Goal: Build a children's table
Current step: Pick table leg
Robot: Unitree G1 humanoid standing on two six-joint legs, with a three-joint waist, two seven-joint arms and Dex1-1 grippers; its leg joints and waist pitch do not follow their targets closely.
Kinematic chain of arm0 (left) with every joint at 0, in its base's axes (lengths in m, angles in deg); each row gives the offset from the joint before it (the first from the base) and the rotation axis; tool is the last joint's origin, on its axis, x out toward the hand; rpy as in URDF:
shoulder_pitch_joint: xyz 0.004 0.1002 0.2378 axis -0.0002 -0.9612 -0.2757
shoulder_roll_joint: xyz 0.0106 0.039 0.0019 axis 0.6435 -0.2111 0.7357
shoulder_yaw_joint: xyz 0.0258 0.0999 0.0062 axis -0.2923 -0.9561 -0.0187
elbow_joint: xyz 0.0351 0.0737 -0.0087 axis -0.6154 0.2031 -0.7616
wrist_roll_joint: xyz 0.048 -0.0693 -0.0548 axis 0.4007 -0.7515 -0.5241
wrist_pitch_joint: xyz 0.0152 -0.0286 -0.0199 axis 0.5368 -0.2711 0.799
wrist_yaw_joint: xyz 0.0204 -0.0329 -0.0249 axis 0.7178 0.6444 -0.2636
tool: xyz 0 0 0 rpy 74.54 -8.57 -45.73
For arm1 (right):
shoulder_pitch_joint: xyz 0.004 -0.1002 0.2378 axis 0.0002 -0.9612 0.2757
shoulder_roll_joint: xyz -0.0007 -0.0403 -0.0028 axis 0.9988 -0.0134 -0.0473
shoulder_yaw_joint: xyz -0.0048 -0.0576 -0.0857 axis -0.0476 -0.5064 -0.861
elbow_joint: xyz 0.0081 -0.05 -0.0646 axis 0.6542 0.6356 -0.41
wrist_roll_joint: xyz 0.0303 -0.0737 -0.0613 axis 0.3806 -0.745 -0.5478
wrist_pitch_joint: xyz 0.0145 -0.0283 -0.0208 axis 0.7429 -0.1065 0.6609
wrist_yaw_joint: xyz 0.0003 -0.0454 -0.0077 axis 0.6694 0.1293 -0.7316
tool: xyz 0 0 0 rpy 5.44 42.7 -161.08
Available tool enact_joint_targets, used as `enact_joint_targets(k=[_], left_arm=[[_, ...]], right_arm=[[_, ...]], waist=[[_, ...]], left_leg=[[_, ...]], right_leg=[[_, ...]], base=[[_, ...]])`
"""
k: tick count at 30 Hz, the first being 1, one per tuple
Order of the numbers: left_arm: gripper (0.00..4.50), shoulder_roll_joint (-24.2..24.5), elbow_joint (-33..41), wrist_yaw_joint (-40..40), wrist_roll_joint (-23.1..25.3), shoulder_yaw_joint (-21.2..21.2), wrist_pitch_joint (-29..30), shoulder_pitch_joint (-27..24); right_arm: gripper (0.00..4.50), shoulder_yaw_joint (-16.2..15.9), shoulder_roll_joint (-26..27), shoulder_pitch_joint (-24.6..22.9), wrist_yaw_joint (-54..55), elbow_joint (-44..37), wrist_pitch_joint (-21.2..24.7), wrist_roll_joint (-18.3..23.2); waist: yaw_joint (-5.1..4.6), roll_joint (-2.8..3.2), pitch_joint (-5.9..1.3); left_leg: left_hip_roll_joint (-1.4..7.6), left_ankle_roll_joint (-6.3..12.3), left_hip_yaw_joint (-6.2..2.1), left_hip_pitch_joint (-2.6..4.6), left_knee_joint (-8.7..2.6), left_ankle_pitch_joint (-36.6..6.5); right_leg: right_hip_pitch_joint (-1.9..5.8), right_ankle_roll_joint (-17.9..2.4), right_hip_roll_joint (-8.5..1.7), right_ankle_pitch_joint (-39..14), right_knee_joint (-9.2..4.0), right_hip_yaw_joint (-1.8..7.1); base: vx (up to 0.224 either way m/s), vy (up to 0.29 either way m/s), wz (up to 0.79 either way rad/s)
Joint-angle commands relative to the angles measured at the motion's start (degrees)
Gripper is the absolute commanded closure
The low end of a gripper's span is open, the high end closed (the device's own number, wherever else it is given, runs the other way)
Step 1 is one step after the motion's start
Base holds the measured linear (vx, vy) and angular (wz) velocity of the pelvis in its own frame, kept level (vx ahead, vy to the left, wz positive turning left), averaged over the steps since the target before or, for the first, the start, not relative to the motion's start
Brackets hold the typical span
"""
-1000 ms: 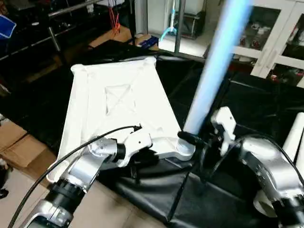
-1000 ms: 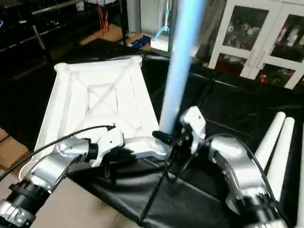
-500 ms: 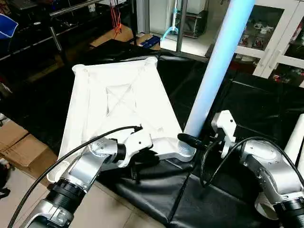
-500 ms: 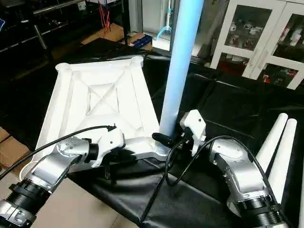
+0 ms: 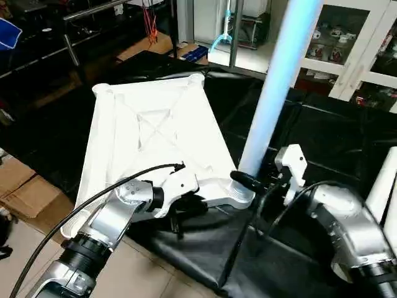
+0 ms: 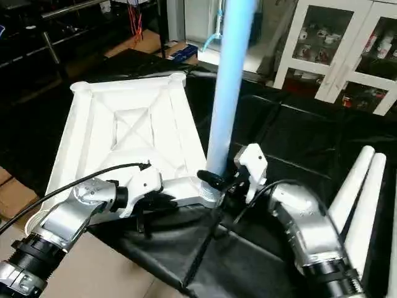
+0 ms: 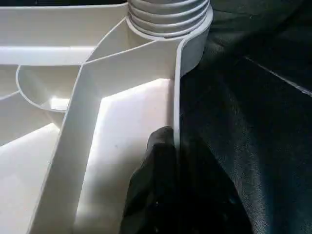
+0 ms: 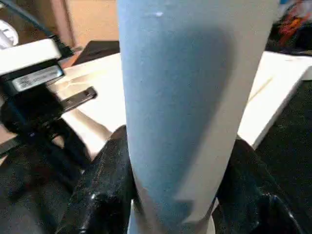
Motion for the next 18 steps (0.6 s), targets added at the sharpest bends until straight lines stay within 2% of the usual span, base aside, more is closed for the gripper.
enact_joint_targets(k=[1, 4, 5, 6, 7, 10, 15, 18], left_arm=[[4.50, -0.39, 1.06, -1.26, -1.54, 2.17, 0.09, -0.39], [4.50, -1.38, 1.59, -3.20, -1.51, 2.77, 0.64, -0.42], [4.50, -1.48, 1.63, -3.44, -1.47, 2.82, 0.68, -0.44], [4.50, -2.16, 1.88, -4.81, -1.25, 3.03, 1.08, -0.61], [4.50, -2.16, 1.88, -4.81, -1.25, 3.03, 1.08, -0.61], [4.50, -2.97, 2.07, -6.81, -1.01, 3.34, 1.81, -0.80], [4.50, -4.17, 2.62, -9.56, -1.74, 4.83, 3.97, -0.08], [4.50, -4.77, 3.94, -10.19, -2.13, 5.05, 5.60, 0.14]], right_arm=[[2.66, -0.66, -0.77, -4.08, 5.19, 11.72, 4.08, -6.44], [2.66, 2.03, 1.39, -2.84, 10.84, 14.07, 1.58, -6.91], [2.66, 2.30, 1.58, -2.73, 11.35, 14.25, 1.33, -6.93], [2.66, 3.70, 2.52, -2.09, 14.38, 15.51, -0.42, -7.37], [2.66, 3.70, 2.52, -2.09, 14.38, 15.51, -0.42, -7.37], [2.66, 5.17, 3.51, -1.58, 18.36, 16.94, -3.14, -8.05], [2.66, 6.24, 4.76, -0.28, 23.46, 19.44, -5.17, -8.83], [2.66, 6.13, 5.64, 0.45, 25.98, 20.82, -5.40, -9.67]], waist=[[0.11, 0.04, -0.09], [-0.35, 0.23, 0.11], [-0.57, 0.02, 0.15], [-0.54, 0.12, 0.03], [-0.62, 0.08, 0.11], [-0.30, 0.24, 0.07], [-0.21, 0.39, -0.29], [-0.04, 0.45, -0.48]], left_leg=[[5.17, 0.83, -3.05, -0.14, -5.27, -23.62], [5.03, 0.20, -3.32, -0.13, -5.33, -26.10], [4.93, 0.08, -3.50, -0.37, -5.40, -26.39], [4.96, 0.01, -3.58, -0.36, -5.34, -26.23], [4.97, 0.03, -3.52, -0.36, -5.34, -26.10], [4.94, 0.76, -3.02, 0.04, -5.13, -24.48], [5.02, 1.27, -2.56, -0.22, -4.97, -20.29], [5.00, 2.30, -2.32, -0.41, -4.72, -17.12]], right_leg=[[0.42, -8.16, -5.81, -28.36, -5.44, 3.60], [0.15, -6.78, -5.97, -32.64, -5.80, 3.53], [0.28, -6.29, -5.98, -33.57, -5.84, 3.40], [0.33, -6.23, -6.09, -33.55, -5.78, 3.40], [0.21, -6.22, -6.06, -33.50, -5.86, 3.42], [-0.04, -7.15, -5.91, -30.79, -5.98, 3.64], [0.57, -10.16, -5.76, -22.33, -5.12, 3.59], [1.03, -11.59, -5.75, -18.04, -4.74, 3.61]], base=[[0.000, 0.000, 0.00], [0.000, 0.000, 0.00], [0.000, 0.000, 0.00], [0.000, 0.000, 0.00], [0.000, 0.000, 0.00], [0.000, 0.000, 0.00], [0.000, 0.000, 0.00], [0.000, 0.000, 0.00]])
